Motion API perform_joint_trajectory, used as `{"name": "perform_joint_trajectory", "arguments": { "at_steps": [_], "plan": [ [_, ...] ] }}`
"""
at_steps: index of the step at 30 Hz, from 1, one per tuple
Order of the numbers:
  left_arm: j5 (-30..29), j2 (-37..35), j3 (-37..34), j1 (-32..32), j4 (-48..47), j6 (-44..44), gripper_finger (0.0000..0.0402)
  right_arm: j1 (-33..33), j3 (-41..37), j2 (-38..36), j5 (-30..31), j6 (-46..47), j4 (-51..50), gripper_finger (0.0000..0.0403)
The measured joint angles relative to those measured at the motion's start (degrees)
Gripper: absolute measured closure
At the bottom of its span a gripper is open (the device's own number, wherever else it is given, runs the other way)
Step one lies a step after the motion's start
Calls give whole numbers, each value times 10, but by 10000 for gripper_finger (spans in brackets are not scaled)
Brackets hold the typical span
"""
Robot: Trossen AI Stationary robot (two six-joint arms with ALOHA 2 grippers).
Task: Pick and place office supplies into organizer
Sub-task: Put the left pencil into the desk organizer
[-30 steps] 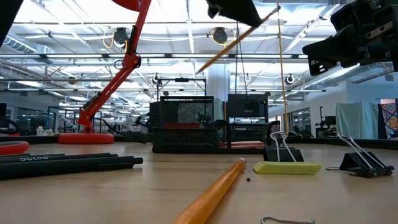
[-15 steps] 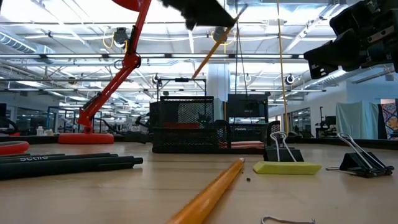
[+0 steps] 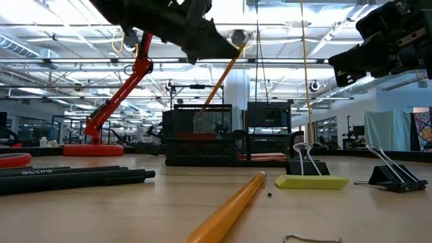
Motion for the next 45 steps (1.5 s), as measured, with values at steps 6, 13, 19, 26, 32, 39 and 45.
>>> {"name": "perform_joint_trajectory", "arguments": {
  "at_steps": [6,13,19,26,32,39,45],
  "plan": [
    [-5,14,-47,4,76,-12,376,0,0,3,1,0,0,399],
    [-5,35,-52,10,93,-25,376,0,0,8,1,-1,3,399],
    [3,56,-52,10,83,-23,376,0,0,13,1,0,3,399],
    [8,79,-53,10,88,-18,376,0,0,19,1,0,1,399],
    [5,79,-53,11,62,-16,376,0,0,21,1,0,2,399],
    [3,79,-53,14,60,-39,375,0,0,21,1,0,2,399],
    [7,79,-53,21,50,-72,365,0,0,21,0,0,2,399]
  ]
}}
